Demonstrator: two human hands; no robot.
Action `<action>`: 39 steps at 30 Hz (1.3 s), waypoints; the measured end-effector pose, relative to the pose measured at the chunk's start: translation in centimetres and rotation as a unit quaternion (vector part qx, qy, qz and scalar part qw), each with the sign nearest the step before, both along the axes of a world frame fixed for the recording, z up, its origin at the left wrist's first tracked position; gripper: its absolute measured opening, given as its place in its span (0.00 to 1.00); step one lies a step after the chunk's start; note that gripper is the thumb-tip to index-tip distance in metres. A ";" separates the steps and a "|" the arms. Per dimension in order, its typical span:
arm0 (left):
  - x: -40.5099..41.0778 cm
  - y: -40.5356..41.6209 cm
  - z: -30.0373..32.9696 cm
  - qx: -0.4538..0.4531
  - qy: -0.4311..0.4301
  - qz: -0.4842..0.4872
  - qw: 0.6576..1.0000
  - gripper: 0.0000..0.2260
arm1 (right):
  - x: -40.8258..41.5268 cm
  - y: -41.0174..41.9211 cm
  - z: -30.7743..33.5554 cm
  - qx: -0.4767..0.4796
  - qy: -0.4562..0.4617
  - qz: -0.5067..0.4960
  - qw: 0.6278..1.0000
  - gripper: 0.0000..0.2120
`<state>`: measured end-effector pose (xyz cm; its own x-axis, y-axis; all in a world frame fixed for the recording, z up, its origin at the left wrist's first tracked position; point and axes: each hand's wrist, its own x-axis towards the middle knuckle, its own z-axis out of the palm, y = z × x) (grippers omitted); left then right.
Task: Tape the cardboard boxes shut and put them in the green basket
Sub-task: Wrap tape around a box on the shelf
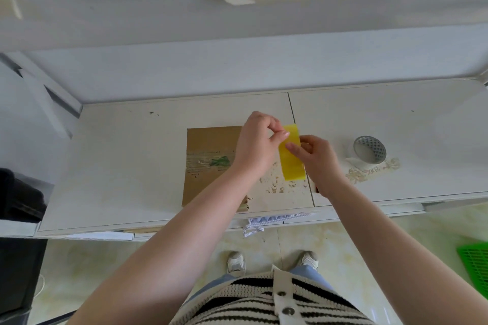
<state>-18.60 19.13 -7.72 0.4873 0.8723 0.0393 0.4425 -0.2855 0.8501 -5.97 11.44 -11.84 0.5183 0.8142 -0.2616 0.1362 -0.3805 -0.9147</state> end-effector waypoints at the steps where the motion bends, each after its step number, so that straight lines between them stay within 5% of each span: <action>1: 0.0 0.1 0.1 -0.017 -0.001 0.006 1.000 0.08 | -0.1 -0.2 0.1 0.001 0.022 -0.009 1.000 0.18; 4: 0.1 0.7 0.2 -0.046 -0.003 -0.023 0.999 0.05 | -0.1 -0.3 0.7 0.038 0.081 -0.004 0.996 0.21; 9: 0.3 1.4 1.1 -0.051 0.002 -0.059 0.997 0.02 | -0.3 0.0 2.0 0.056 0.210 0.019 0.976 0.02; 16: -0.2 1.2 0.5 0.012 0.046 -0.075 0.996 0.07 | -0.3 0.4 2.8 -0.020 0.275 -0.049 0.960 0.06; 20: -0.3 1.6 0.6 -0.020 0.035 -0.058 0.997 0.22 | 0.2 0.3 2.8 -0.049 0.302 -0.049 0.951 0.05; 23: -0.5 1.8 0.7 -0.010 0.042 -0.069 0.997 0.15 | 0.1 0.3 3.1 -0.061 0.315 -0.049 0.946 0.06; 32: -0.6 1.2 0.7 -0.039 0.007 -0.032 0.999 0.04 | -0.2 0.6 4.4 -0.046 0.234 -0.037 0.970 0.06; 39: 0.2 0.1 0.8 0.015 0.053 0.027 0.998 0.06 | -1.2 1.0 3.7 -0.048 0.049 -0.057 0.996 0.12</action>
<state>-18.41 19.23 -6.96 0.4419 0.8969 0.0164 0.5449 -0.2829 0.7893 -7.16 12.41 -8.09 0.5738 0.7202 -0.3901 -0.0013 -0.4755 -0.8797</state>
